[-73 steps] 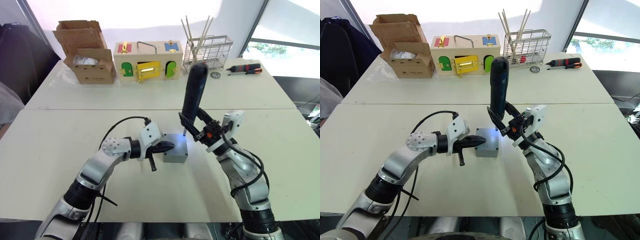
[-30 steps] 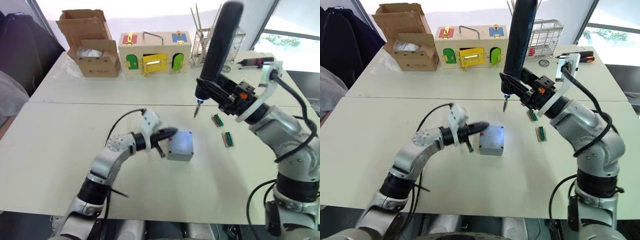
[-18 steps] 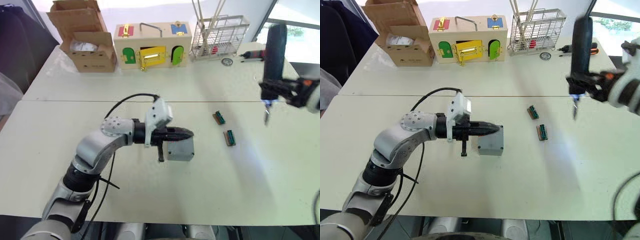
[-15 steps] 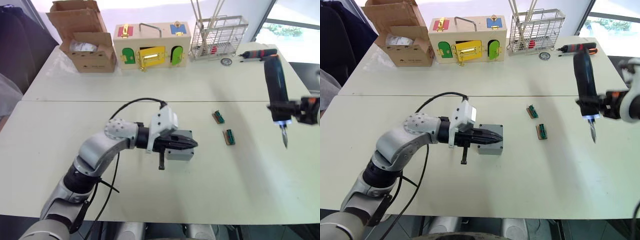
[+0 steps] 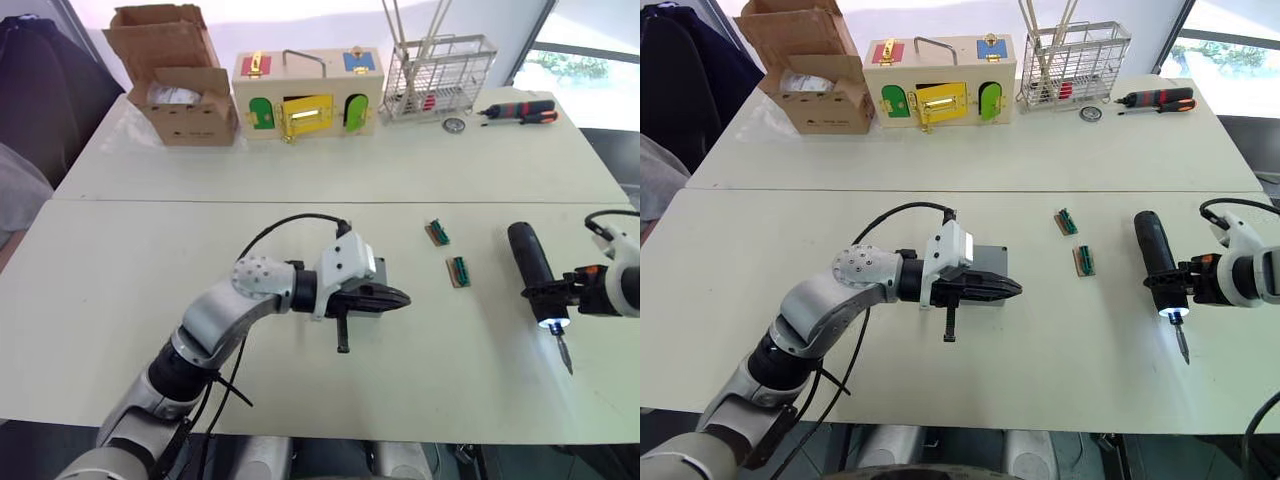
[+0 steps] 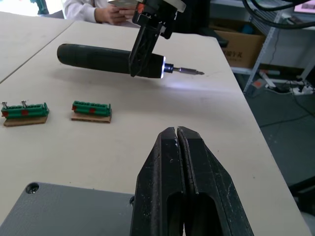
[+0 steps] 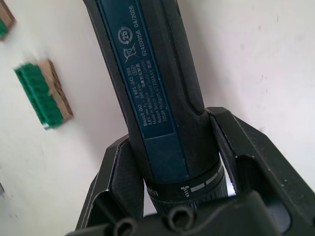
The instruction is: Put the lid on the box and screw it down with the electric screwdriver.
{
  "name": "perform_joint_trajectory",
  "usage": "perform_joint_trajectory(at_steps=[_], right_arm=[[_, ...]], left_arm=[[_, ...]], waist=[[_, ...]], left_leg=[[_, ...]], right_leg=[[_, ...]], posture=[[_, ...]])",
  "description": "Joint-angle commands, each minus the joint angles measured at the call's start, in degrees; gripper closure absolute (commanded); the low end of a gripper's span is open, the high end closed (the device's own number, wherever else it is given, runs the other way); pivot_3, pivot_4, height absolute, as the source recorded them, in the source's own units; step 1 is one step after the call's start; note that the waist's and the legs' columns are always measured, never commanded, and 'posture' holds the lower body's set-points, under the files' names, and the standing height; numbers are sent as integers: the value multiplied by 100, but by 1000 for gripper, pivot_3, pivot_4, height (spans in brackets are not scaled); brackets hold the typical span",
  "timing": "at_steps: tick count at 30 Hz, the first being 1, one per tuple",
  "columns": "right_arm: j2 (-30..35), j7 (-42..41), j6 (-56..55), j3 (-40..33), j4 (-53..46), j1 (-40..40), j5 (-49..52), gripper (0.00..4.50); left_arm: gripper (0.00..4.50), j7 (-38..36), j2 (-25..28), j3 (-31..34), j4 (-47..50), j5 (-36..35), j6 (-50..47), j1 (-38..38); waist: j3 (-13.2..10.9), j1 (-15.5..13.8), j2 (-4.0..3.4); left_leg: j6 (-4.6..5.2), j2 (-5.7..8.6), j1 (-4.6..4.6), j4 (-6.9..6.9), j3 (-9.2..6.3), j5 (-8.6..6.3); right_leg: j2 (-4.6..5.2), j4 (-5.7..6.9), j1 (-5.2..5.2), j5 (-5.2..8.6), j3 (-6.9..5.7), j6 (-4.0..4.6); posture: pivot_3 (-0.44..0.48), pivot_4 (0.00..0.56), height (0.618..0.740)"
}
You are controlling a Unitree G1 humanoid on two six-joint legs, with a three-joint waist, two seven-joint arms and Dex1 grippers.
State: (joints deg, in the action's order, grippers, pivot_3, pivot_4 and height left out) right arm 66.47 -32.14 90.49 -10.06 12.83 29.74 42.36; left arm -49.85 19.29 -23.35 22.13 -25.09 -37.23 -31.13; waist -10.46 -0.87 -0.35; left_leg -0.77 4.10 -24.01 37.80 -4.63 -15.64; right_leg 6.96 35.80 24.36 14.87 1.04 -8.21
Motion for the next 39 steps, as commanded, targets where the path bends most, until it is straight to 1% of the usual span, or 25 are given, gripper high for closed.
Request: perform_joint_trajectory(at_steps=[1,8,10,11,12,14,15,18,21,23,25,26,27,29,31,33,34,36,39], right_arm=[[-17,51,43,-277,60,124,-205,2627],[-203,94,73,-353,-11,71,-422,2627],[-227,99,-55,-316,-117,-7,-511,1619],[-218,57,-107,-293,-165,-40,-521,1397],[-229,31,-92,-312,-218,-53,-504,1006],[-255,0,-154,-347,-334,-83,-508,298],[-296,48,-194,-395,-349,-55,-560,29],[-293,57,-651,-458,-438,35,-732,29],[-263,24,-1874,-592,-542,372,-1038,29],[-311,-186,-2615,-657,-901,435,-1091,29],[-421,-456,-3177,-711,-1470,259,-1044,29],[-639,-683,-3694,-827,-1924,52,-954,29],[-806,-890,-3939,-886,-2362,-188,-807,29],[-982,-1201,-4111,-804,-3184,-720,-599,29],[-1017,-1414,-4332,-517,-3785,-1250,-674,29],[-1205,-1492,-4777,-85,-4097,-1654,-931,29],[-1311,-1475,-4937,80,-4172,-1774,-1027,29],[-1767,-1382,-4871,149,-4344,-2025,-691,29],[-2084,-1420,-5032,323,-4535,-2579,-715,29]], left_arm=[[4500,72,-78,110,152,-88,33,48],[4500,137,-96,92,126,-86,47,71],[4500,151,-41,103,116,-50,46,80],[4500,141,50,87,110,30,67,77],[4500,141,139,124,97,84,88,78],[4500,162,282,354,60,53,73,59],[4500,217,308,500,21,23,70,31],[4500,548,209,1026,-191,-22,137,-103],[4500,1062,-22,1784,-295,-258,45,-280],[4500,1140,47,2020,-134,-429,-196,-213],[4500,1118,236,2087,79,-571,-477,-70],[4500,1054,426,2030,205,-557,-590,48],[4500,995,619,1965,313,-523,-676,157],[4500,899,956,1875,484,-490,-836,353],[4500,801,1250,1778,535,-349,-771,532],[4500,691,1472,1723,489,-256,-648,775],[4500,659,1536,1705,454,-220,-583,868],[4500,669,1517,1746,309,-172,-448,1014],[4500,789,1184,1831,80,-215,-216,1227]], waist=[[0,1,-1],[1,12,-2],[1,14,-1],[1,15,-1],[2,16,-1],[2,17,-1],[2,17,-2],[2,9,-1],[2,19,-1],[2,28,-2],[3,47,0],[5,57,4],[6,65,7],[6,59,11],[6,11,10],[6,-7,11],[8,4,15],[15,6,27],[15,-9,27]], left_leg=[[1,1,-3,7,0,-1],[3,2,-3,15,0,-2],[3,2,-3,18,1,-2],[3,3,-3,20,1,-2],[3,3,-3,20,1,-2],[3,4,-2,21,1,-2],[3,4,-2,21,0,-2],[3,3,-2,23,0,-2],[3,5,-3,28,1,-2],[2,5,-2,28,1,-2],[0,5,0,21,1,-3],[0,4,0,18,-1,-4],[0,3,0,12,-4,-3],[-1,1,0,14,-11,-4],[-3,0,-1,22,-13,-3],[-3,3,-2,35,-16,-2],[-2,5,-2,40,-14,-3],[-1,7,0,41,-12,-3],[-1,5,1,37,-18,-4]], right_leg=[[0,6,0,0,0,0],[1,19,1,1,0,-1],[1,20,1,1,1,-1],[1,22,1,1,1,-1],[1,23,1,1,1,-1],[0,26,1,1,0,-1],[-1,27,1,1,0,-1],[0,27,1,1,0,-1],[0,30,1,1,0,-2],[0,31,4,1,0,-3],[-3,35,8,4,-1,-8],[-7,36,10,5,-4,-9],[-9,39,11,5,-5,-9],[-13,41,11,4,-9,-9],[-10,44,10,4,-6,-9],[-2,44,1,4,-5,-9],[-2,42,-2,4,-1,-9],[0,39,-5,4,2,-8],[0,42,-1,4,1,-8]], posture=[[0,150,730],[0,150,730],[0,150,730],[0,150,730],[0,150,730],[0,150,730],[0,150,730],[0,150,730],[0,150,730],[0,150,730],[0,150,730],[0,150,730],[0,150,730],[0,150,730],[0,150,730],[0,150,730],[0,150,730],[0,150,730],[0,150,730]])
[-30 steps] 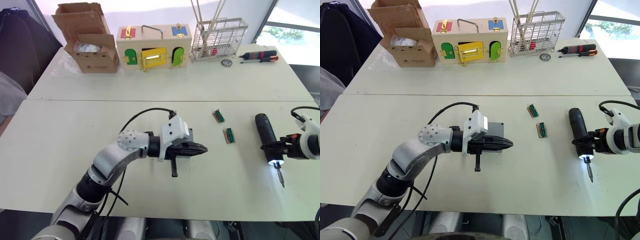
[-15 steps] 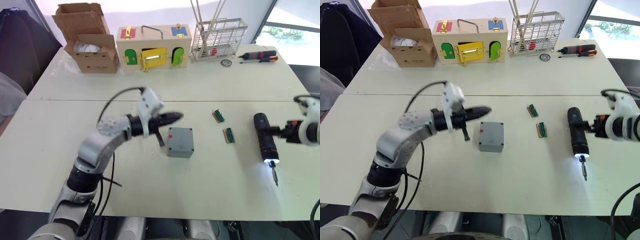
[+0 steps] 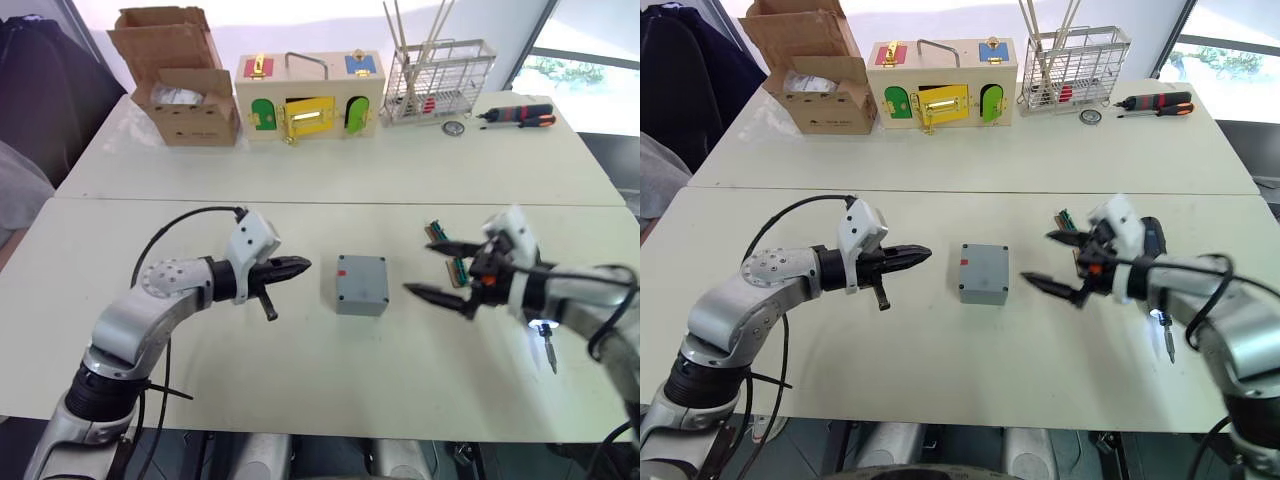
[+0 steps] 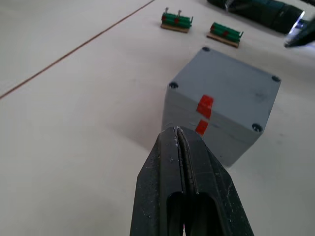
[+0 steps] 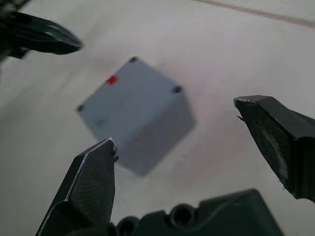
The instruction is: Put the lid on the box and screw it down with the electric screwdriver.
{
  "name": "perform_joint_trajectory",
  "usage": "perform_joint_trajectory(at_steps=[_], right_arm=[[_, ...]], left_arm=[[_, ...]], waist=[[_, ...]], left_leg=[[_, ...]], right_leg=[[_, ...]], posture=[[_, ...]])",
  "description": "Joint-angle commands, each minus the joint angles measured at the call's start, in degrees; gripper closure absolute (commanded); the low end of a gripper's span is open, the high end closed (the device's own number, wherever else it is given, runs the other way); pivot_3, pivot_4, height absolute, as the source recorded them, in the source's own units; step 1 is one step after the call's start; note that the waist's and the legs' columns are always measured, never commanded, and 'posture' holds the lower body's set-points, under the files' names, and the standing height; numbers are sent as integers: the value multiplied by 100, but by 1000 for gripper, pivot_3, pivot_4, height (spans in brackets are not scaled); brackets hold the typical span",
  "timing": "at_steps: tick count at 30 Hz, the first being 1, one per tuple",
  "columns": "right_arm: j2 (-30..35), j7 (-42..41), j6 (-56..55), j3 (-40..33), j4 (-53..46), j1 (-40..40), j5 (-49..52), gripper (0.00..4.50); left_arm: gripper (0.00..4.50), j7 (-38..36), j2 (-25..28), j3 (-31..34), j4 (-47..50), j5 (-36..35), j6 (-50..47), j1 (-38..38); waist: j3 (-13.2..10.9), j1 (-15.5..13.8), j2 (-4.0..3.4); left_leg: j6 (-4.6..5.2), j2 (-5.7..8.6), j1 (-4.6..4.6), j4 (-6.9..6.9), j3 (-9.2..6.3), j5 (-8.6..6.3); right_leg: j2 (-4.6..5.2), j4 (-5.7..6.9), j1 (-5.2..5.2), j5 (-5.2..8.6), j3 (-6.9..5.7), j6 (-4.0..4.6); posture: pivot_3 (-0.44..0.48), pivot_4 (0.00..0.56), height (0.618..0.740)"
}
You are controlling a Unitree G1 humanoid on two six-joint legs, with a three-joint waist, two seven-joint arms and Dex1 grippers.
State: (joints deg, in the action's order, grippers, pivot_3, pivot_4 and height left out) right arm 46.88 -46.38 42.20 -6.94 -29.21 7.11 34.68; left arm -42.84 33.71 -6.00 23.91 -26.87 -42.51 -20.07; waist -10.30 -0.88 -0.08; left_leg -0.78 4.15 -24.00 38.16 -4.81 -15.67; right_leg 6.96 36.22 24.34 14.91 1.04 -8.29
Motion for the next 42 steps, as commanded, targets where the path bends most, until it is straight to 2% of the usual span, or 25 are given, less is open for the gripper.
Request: perform_joint_trajectory(at_steps=[1,5,10,15,24,29,34,38,42], right_arm=[[-155,-14,-241,70,-382,-493,0,29],[-250,79,-302,314,-560,-794,-114,29],[-447,244,-341,469,-517,-785,-211,29],[-581,364,-258,670,-632,-752,-191,29],[-644,560,157,883,-1203,-926,55,29],[-462,653,229,643,-1410,-1002,34,29],[253,262,-207,289,-940,-778,-410,29],[474,-183,-869,527,-206,-446,-841,29],[430,-805,-1641,1100,857,287,-1374,29]], left_arm=[[4500,116,-336,43,-122,-14,361,219],[4500,159,-518,-184,-102,91,426,524],[4500,237,-730,-385,-281,250,598,528],[4500,199,-933,-579,-734,483,857,230],[4500,-270,-1452,-916,-2191,880,1627,-695],[4500,-300,-1369,-767,-2580,1113,1879,-852],[4500,-454,-837,-598,-1919,1076,1647,-473],[4500,-660,-388,-593,-964,820,1144,1],[4500,-697,-97,-703,-132,632,624,540]], waist=[[1,-8,0],[0,18,1],[3,4,1],[4,4,3],[6,8,6],[7,17,6],[7,20,6],[7,23,6],[8,36,7]], left_leg=[[0,0,0,-2,-2,0],[0,0,3,-2,1,0],[-3,-2,11,-2,1,1],[-2,0,11,-2,1,1],[-2,3,12,-2,2,1],[-2,5,12,-1,2,1],[-2,4,13,-1,3,1],[-1,-1,16,-5,7,0],[-1,-1,17,-2,11,0]], right_leg=[[0,-1,0,0,0,0],[1,0,0,0,1,0],[-2,4,-4,0,2,0],[-1,2,-6,0,1,0],[-2,4,-6,0,0,0],[-2,4,-5,0,-1,0],[-2,7,-4,0,-1,0],[-2,7,-4,0,0,0],[-2,6,-6,0,4,0]], posture=[[0,150,730],[0,150,730],[0,150,730],[0,150,730],[0,150,730],[0,150,730],[0,150,730],[0,150,730],[0,150,730]])
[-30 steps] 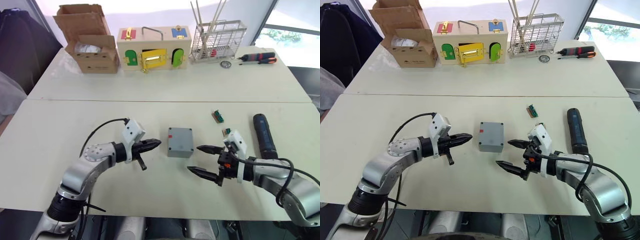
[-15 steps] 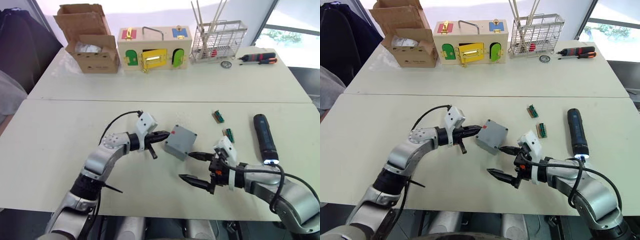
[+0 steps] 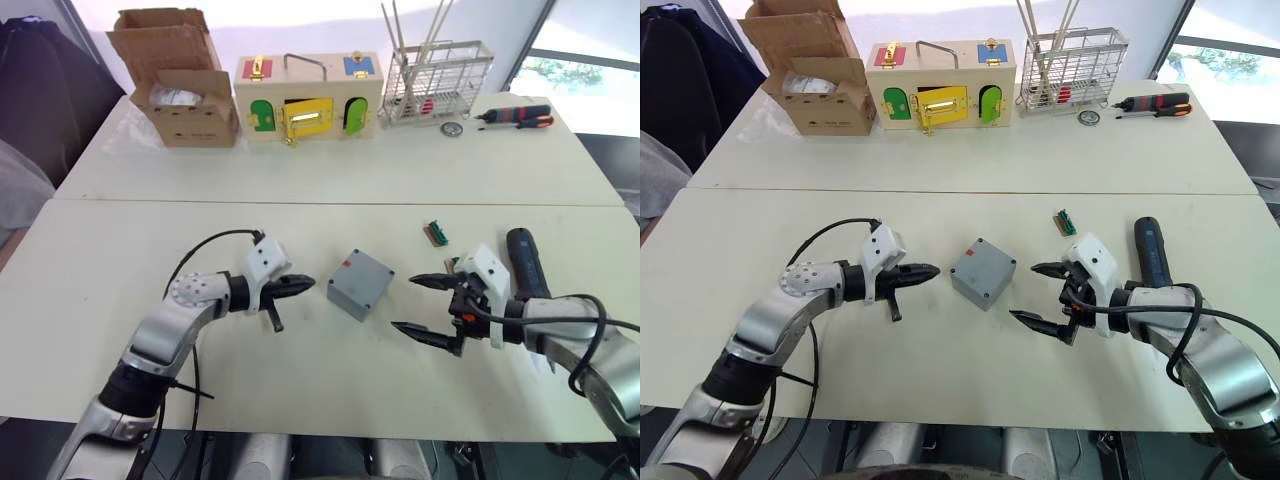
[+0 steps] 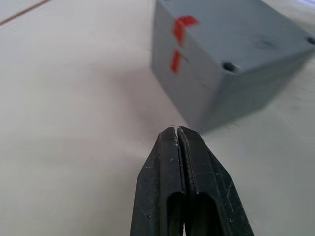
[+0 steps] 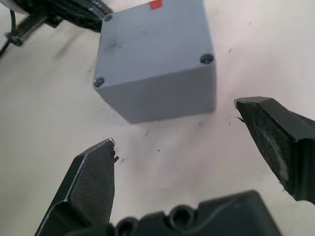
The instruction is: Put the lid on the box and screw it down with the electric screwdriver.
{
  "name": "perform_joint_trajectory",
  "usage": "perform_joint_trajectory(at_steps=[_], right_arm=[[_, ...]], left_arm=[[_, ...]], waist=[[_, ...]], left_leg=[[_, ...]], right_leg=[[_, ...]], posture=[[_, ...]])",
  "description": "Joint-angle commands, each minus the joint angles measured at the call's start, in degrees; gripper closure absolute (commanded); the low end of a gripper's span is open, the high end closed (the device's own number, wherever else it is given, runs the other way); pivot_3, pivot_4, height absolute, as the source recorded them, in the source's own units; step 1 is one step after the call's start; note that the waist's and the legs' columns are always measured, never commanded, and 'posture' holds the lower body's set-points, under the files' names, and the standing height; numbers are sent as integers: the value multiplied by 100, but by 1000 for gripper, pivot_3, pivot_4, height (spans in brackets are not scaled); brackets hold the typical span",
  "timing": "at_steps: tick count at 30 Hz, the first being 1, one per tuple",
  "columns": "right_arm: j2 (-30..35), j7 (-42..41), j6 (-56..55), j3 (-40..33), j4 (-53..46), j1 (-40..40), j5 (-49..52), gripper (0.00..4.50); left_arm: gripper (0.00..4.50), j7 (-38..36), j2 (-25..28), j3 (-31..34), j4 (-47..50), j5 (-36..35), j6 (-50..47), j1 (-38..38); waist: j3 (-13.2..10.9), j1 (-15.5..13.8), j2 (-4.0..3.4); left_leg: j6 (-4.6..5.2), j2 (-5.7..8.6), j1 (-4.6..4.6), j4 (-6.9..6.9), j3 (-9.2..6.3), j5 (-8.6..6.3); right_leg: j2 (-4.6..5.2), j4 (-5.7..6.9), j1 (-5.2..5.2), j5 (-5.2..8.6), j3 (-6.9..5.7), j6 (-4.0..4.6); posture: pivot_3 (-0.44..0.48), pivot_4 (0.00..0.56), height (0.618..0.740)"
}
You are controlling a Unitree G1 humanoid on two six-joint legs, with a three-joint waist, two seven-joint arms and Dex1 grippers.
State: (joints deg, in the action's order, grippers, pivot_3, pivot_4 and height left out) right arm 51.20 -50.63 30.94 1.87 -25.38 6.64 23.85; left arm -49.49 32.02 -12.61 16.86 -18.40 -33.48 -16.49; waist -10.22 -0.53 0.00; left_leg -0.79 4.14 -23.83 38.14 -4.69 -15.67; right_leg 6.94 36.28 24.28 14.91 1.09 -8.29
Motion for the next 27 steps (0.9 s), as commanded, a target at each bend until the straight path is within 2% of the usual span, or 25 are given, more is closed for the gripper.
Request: perform_joint_trajectory(at_steps=[1,10,16,27], right_arm=[[-22,-521,-672,326,642,464,-373,29],[-250,-1390,-1588,928,1538,1228,-846,29],[-247,-1458,-1207,768,962,930,-576,29],[-315,-1161,-631,468,125,265,-464,29]], left_arm=[[4500,17,50,-75,639,-204,-319,231],[4500,304,-522,-522,130,145,-72,-99],[4500,341,-701,-532,-412,427,364,-365],[4500,310,-765,-489,-645,542,617,-485]], waist=[[0,-14,0],[0,-18,0],[0,-18,0],[1,-19,0]], left_leg=[[0,1,0,0,2,0],[-1,1,0,1,-3,0],[-1,1,0,1,-3,0],[-1,2,0,3,-3,0]], right_leg=[[1,0,0,0,4,0],[1,2,1,0,-3,0],[1,3,2,0,-2,0],[1,6,2,0,-1,0]], posture=[[0,150,730],[0,150,730],[0,150,730],[0,150,730]])
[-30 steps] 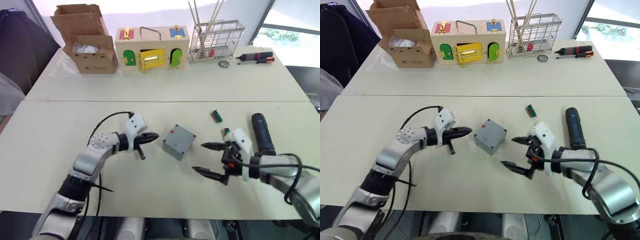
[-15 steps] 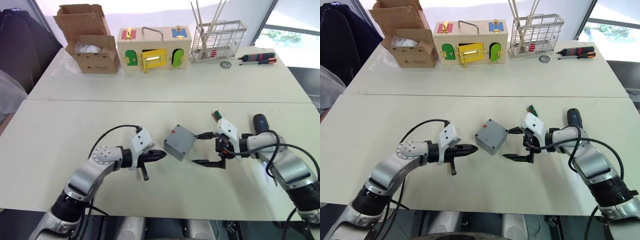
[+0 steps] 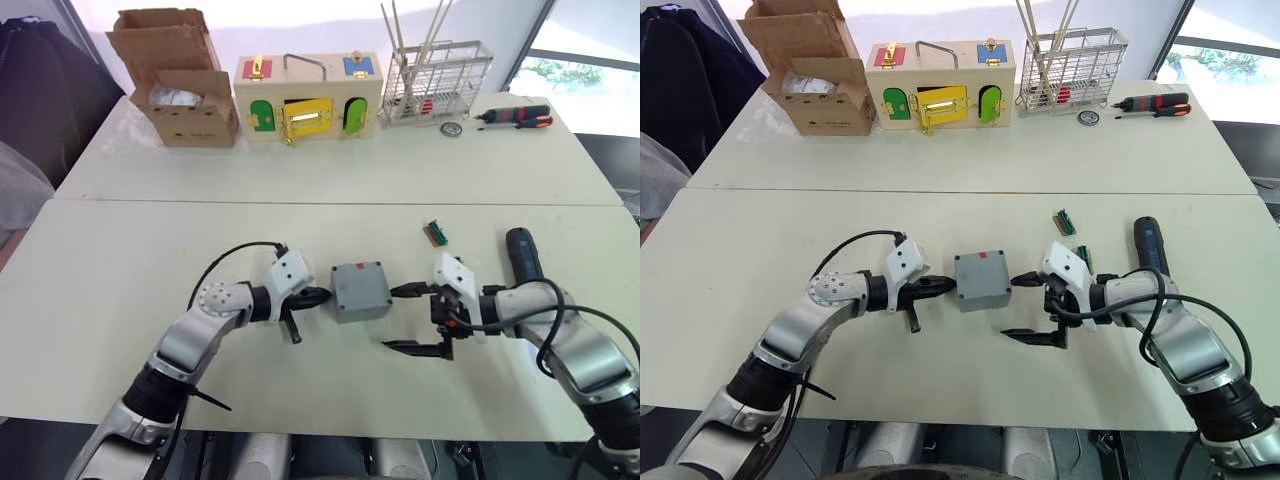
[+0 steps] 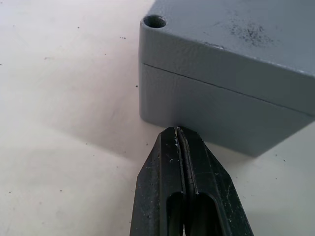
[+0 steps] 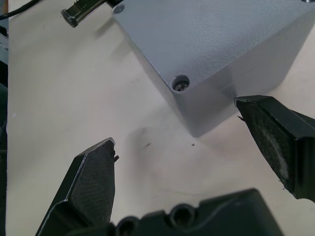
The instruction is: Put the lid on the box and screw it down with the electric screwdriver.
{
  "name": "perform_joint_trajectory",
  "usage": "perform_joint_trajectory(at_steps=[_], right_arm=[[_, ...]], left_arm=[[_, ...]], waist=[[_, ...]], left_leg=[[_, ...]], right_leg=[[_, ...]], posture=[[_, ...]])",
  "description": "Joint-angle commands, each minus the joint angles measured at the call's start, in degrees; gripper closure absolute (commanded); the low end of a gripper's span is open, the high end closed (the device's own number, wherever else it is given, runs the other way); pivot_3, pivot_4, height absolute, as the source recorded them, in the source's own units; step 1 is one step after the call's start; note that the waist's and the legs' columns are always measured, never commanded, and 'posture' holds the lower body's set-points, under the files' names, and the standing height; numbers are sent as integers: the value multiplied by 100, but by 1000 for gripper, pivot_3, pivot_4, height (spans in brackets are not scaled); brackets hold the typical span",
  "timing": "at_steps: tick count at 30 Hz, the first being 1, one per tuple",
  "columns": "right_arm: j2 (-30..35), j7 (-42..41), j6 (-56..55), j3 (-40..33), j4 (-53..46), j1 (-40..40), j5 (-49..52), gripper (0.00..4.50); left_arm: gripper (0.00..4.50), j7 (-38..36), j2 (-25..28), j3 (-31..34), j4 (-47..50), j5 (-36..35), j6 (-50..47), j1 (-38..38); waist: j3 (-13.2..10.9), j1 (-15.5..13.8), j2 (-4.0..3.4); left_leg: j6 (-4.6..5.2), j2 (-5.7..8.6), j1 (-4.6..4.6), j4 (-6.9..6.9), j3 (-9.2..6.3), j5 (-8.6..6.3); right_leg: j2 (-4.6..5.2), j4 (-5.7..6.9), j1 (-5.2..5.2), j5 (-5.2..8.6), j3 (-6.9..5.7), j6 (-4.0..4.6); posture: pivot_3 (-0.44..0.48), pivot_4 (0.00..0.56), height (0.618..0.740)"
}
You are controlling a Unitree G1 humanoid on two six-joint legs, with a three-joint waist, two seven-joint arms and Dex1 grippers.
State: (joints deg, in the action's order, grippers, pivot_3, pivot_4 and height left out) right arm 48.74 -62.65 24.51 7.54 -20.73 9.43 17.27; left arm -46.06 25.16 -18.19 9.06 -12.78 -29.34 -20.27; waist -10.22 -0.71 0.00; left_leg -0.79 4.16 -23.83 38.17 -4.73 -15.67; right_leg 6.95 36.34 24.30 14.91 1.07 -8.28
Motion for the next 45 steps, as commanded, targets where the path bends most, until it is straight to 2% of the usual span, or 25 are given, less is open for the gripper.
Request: perform_joint_trajectory(at_steps=[1,9,14,17,21,24,27,29,32,36,45], right_arm=[[-70,40,24,-111,-351,-28,196,29],[-58,125,144,-221,-453,-110,195,29],[230,513,1061,-1405,-705,-234,743,29],[118,899,2452,-2808,-751,-127,2187,29],[283,1017,2748,-3290,-744,-333,2445,29],[-37,1469,2179,-2976,-258,-54,1948,29],[-494,1991,1304,-2257,394,295,1067,29],[-1060,2300,824,-2257,909,532,971,522],[-1394,2554,305,-2125,1380,583,617,1318],[-1537,2809,-290,-1919,1934,676,134,1318],[-1653,2855,-711,-1754,2506,941,-81,1318]], left_arm=[[4500,-27,-94,63,128,-11,204,-113],[4500,69,-238,60,32,110,318,-154],[4500,34,127,422,587,-92,-38,67],[4500,-101,383,892,1108,-625,-510,174],[4500,-233,562,1166,1514,-1157,-998,154],[4500,-257,487,1347,1682,-1695,-1377,-131],[4500,-158,251,1338,1589,-1929,-1483,-472],[4500,2,-111,1247,1351,-1960,-1391,-602],[4500,58,-386,954,1106,-1752,-1140,-656],[4500,132,-665,673,938,-1609,-944,-792],[4500,48,-640,456,838,-1415,-767,-780]], waist=[[0,-3,0],[0,-5,0],[0,-2,0],[0,-6,0],[1,-16,1],[1,1,1],[4,10,7],[9,11,9],[9,5,7],[9,7,7],[10,55,5]], left_leg=[[0,0,0,0,0,0],[0,1,0,1,0,0],[0,0,0,1,1,0],[0,-3,0,-1,-2,0],[1,-2,0,-1,-6,-1],[2,-2,2,1,0,-1],[1,-1,9,4,5,0],[1,-1,10,2,7,0],[0,1,13,-5,7,0],[0,5,13,-2,7,0],[-1,2,16,-6,12,0]], right_leg=[[0,0,0,0,0,0],[0,1,0,0,-1,0],[1,2,0,0,1,0],[1,2,1,0,1,0],[1,1,-4,0,1,0],[2,2,-4,0,1,0],[1,11,-6,0,2,0],[1,14,-4,0,3,0],[5,16,0,0,3,0],[7,19,-1,0,3,0],[3,22,3,0,3,0]], posture=[[0,150,730],[0,150,730],[0,150,730],[0,150,730],[0,150,730],[0,150,730],[0,150,730],[0,150,730],[0,150,730],[0,150,730],[0,150,730]])
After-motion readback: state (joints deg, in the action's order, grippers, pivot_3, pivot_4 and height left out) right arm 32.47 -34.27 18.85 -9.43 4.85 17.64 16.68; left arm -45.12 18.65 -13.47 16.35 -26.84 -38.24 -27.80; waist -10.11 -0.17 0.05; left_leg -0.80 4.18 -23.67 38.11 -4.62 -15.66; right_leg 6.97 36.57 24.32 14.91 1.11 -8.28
